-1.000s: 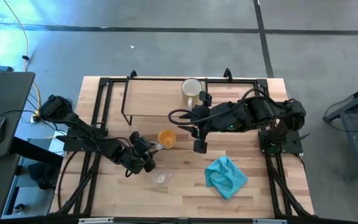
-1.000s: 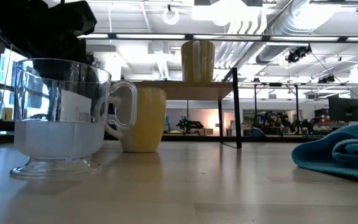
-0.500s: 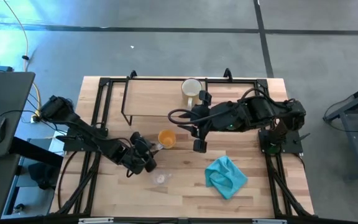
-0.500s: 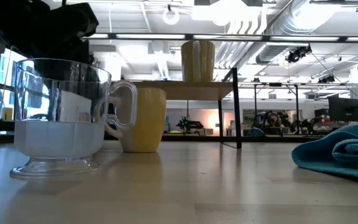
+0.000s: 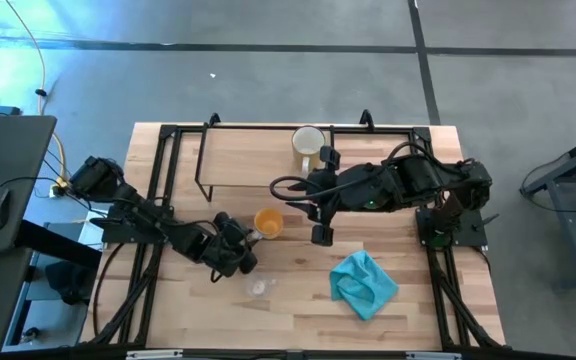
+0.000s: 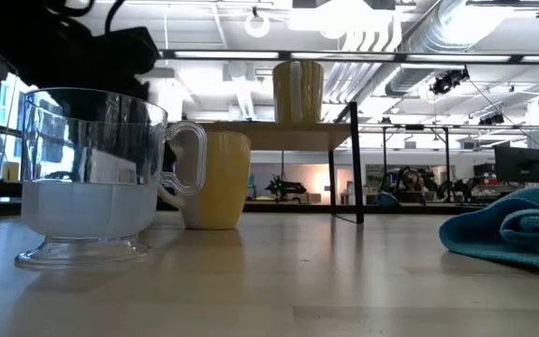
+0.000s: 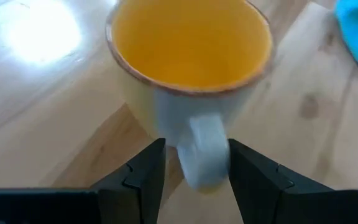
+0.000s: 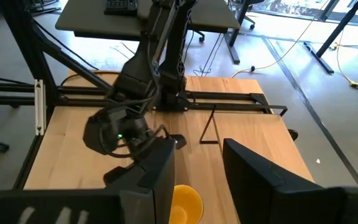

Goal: Stack small to large cups/mugs on shelf
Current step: Put the yellow mug on the shelf

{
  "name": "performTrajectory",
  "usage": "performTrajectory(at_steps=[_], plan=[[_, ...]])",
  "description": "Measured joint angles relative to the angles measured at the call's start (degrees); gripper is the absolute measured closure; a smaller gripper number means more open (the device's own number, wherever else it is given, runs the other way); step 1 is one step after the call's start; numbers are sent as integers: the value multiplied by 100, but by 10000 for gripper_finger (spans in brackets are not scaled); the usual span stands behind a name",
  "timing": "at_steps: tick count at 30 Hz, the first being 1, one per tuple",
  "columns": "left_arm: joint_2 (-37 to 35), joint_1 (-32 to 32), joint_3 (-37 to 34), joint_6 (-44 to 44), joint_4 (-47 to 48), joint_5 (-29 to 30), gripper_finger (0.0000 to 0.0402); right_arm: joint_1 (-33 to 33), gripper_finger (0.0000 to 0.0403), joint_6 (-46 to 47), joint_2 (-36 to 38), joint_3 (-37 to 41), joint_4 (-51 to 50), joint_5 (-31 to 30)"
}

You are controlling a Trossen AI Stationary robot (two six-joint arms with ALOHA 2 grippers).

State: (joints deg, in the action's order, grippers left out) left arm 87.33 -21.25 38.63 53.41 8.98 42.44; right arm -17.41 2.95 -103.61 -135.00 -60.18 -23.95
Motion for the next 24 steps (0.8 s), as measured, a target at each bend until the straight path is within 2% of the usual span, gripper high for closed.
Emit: performTrajectory(at_steps=[7, 9, 13, 24], plan=[[0, 262, 0, -2, -46, -184, 257, 0, 276, 2, 0, 0, -56, 5], [0, 262, 0, -12, -102, -184, 281, 0, 276, 9, 0, 0, -94, 5], [0, 249, 0, -55, -222, -149, 358, 0, 276, 108, 0, 0, -226, 10], [2, 251, 129, 107, -94, -101, 356, 0, 277, 109, 0, 0, -377, 10]])
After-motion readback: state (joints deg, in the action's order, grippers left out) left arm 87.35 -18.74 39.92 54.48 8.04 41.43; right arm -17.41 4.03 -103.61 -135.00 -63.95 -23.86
